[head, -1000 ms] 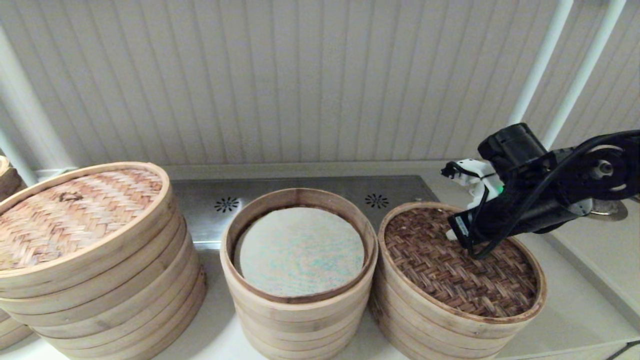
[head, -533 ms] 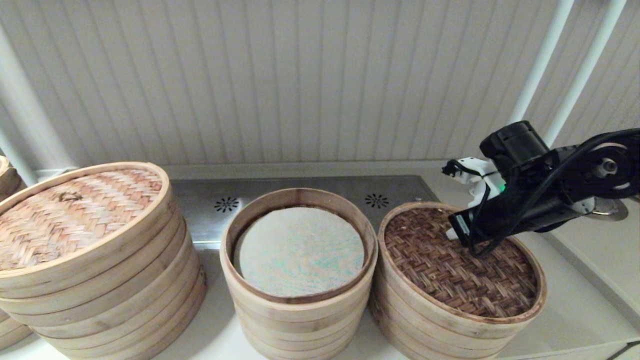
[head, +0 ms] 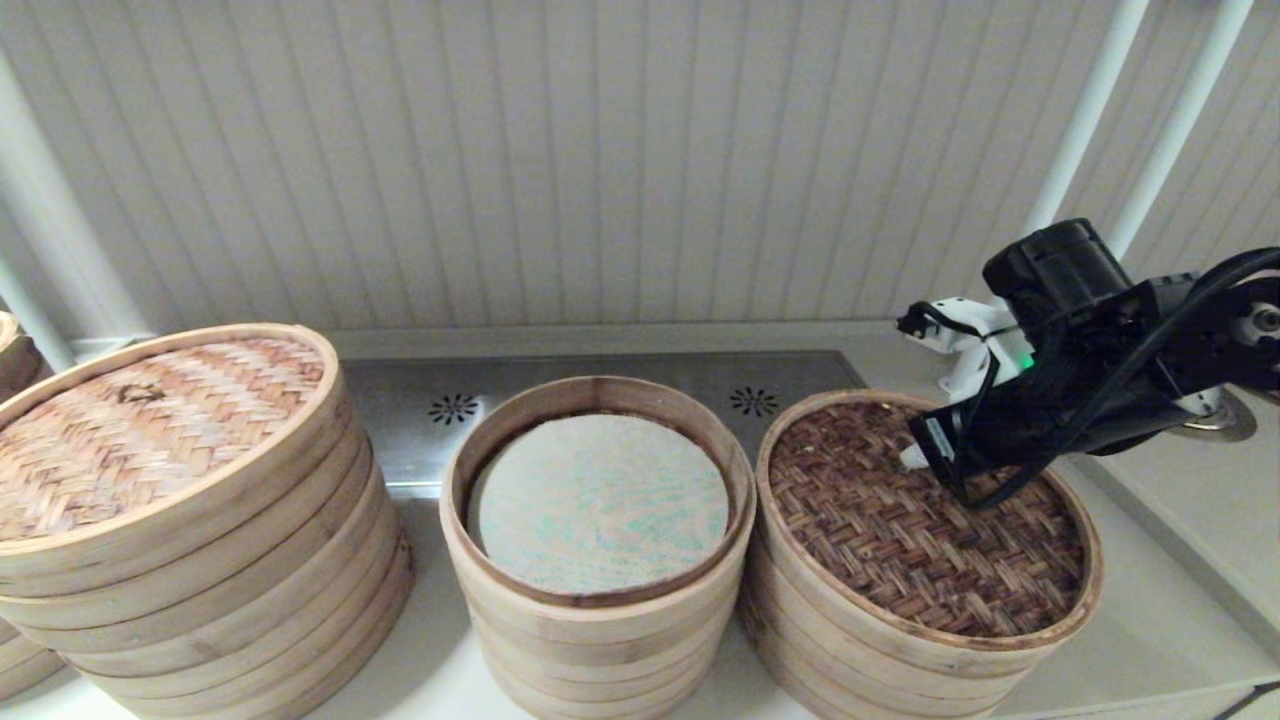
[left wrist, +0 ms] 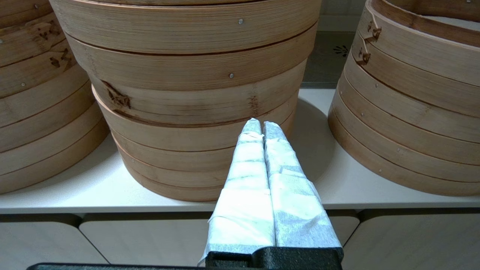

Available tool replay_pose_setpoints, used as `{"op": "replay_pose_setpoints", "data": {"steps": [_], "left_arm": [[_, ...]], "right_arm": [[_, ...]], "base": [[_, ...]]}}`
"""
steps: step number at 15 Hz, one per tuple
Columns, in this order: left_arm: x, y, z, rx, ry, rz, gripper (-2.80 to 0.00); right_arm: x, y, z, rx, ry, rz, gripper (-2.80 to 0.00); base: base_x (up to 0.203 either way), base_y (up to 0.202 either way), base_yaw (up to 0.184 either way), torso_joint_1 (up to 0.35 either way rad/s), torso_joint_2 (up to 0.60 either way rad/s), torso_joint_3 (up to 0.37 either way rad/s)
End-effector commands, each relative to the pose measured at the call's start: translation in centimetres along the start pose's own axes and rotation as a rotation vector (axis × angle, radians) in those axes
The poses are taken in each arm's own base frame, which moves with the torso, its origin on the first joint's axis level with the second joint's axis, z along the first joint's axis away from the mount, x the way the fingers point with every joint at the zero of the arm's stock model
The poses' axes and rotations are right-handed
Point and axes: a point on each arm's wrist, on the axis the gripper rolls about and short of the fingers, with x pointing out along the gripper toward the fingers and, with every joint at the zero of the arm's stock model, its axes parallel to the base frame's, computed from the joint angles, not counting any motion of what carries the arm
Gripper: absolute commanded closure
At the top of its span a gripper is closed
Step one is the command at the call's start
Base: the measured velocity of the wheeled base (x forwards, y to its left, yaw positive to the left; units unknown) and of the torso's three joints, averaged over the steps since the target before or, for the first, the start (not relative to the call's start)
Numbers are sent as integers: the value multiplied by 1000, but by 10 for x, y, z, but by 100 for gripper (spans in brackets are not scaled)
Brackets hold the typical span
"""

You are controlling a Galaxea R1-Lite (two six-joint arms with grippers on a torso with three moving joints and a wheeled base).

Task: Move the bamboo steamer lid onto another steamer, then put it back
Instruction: Pick up the steamer, then put the steamer

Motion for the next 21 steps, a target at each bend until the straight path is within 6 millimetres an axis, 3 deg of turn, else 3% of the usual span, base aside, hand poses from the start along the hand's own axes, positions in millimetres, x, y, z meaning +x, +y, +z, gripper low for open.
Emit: {"op": "replay_pose_setpoints", "data": {"steps": [1,11,15,21], "left_arm": [[0,0,0,0,0,0,0],[0,0,0,0,0,0,0],[0,0,0,0,0,1,0],[0,0,0,0,0,1,0]], "right_arm": [[-8,0,1,-1,-25,-3,0],[-31,1,3,-3,-91,0,0],[-58,3,6,6,-173,36,0],[-102,26,11,46,-310,131,0]], "base": [[0,0,0,0,0,0],[0,0,0,0,0,0],[0,0,0,0,0,0],[0,0,0,0,0,0]]}}
